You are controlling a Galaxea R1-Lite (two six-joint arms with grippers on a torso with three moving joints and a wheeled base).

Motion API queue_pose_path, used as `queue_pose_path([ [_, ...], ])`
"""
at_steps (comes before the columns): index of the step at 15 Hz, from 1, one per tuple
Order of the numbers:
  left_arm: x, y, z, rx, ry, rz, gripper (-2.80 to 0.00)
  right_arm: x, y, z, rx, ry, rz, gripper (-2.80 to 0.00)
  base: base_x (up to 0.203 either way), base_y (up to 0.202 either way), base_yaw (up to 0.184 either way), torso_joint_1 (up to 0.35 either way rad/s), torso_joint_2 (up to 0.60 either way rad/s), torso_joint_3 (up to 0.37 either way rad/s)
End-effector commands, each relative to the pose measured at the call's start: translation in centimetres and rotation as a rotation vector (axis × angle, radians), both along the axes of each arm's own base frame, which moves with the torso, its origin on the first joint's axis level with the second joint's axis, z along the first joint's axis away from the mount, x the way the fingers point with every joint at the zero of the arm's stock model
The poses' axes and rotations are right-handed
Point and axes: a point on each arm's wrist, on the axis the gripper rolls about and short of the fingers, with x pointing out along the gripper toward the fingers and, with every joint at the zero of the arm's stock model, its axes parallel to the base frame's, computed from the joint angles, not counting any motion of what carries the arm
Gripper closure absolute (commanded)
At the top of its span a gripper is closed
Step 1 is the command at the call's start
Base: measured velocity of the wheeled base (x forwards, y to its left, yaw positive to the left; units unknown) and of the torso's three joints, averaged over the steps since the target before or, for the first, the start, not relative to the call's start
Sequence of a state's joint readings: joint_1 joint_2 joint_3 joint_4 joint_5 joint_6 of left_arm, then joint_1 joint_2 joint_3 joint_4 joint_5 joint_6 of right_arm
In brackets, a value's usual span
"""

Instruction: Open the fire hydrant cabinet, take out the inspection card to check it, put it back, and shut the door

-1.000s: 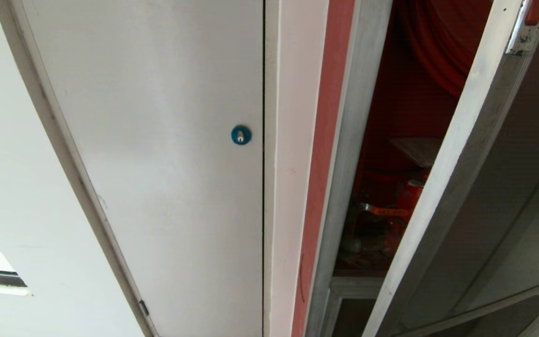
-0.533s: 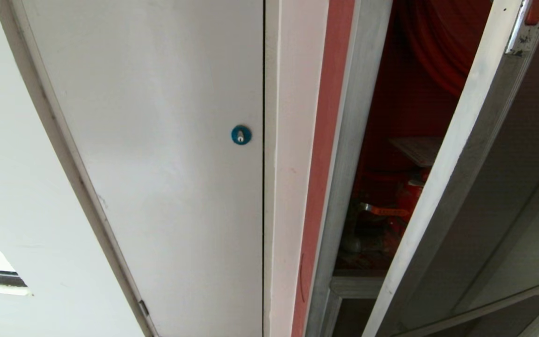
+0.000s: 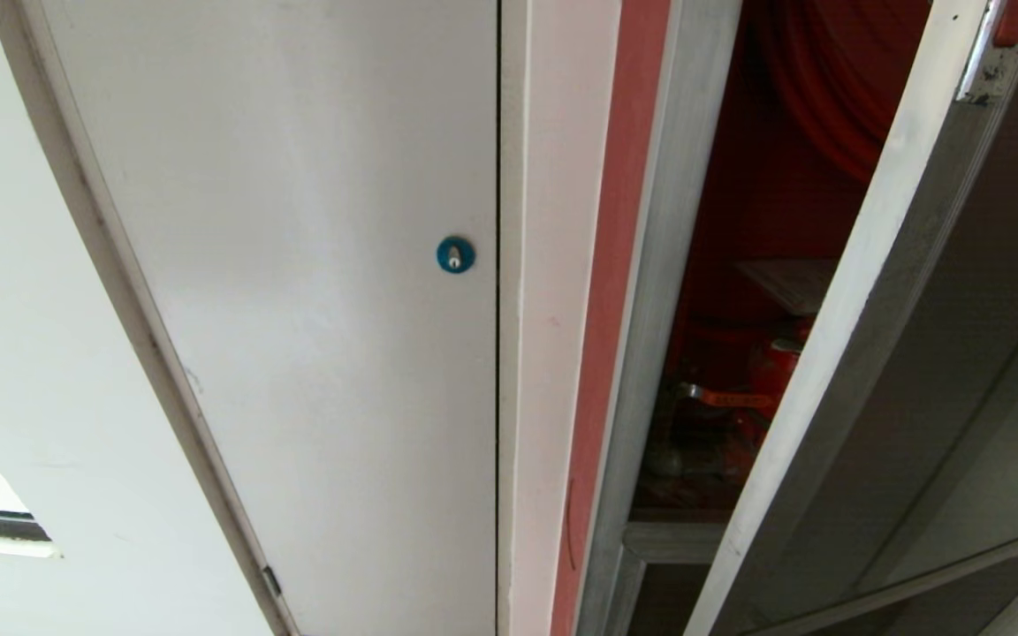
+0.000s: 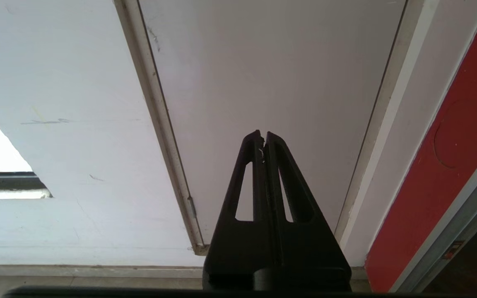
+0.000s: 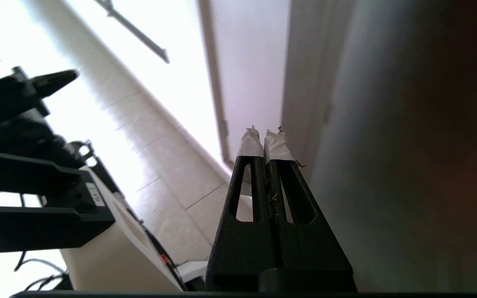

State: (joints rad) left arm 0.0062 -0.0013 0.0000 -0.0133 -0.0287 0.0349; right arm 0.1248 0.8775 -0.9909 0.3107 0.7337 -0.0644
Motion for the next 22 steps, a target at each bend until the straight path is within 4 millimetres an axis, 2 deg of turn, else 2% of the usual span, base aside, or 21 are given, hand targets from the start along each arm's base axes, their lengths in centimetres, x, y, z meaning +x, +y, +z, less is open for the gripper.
queue_pose_path([
  [1,0.1,0.0,-0.2,0.000,0.007,0.000,0.00,3.2,1.2,-0.2,-0.030,0.046,0.076,0.00,0.000,0.000,0.000,0.000,0.00,0.000],
  [6,0.1,0.0,-0.2,0.000,0.007,0.000,0.00,5.9,3.1,0.6,-0.067,-0.006,0.044,0.00,0.000,0.000,0.000,0.000,0.00,0.000],
  [9,0.1,0.0,-0.2,0.000,0.006,0.000,0.00,7.2,3.6,2.0,-0.065,-0.065,-0.024,0.00,0.000,0.000,0.000,0.000,0.00,0.000],
  [11,0.1,0.0,-0.2,0.000,0.007,0.001,0.00,8.0,3.8,2.1,-0.073,-0.070,-0.070,0.00,0.000,0.000,0.000,0.000,0.00,0.000],
  [15,0.1,0.0,-0.2,0.000,0.007,0.000,0.00,10.4,4.5,1.5,-0.077,-0.057,-0.087,0.00,0.000,0.000,0.000,0.000,0.00,0.000],
  [22,0.1,0.0,-0.2,0.000,0.006,0.000,0.00,15.3,5.9,0.4,-0.077,-0.081,-0.249,0.00,0.000,0.000,0.000,0.000,0.00,0.000],
])
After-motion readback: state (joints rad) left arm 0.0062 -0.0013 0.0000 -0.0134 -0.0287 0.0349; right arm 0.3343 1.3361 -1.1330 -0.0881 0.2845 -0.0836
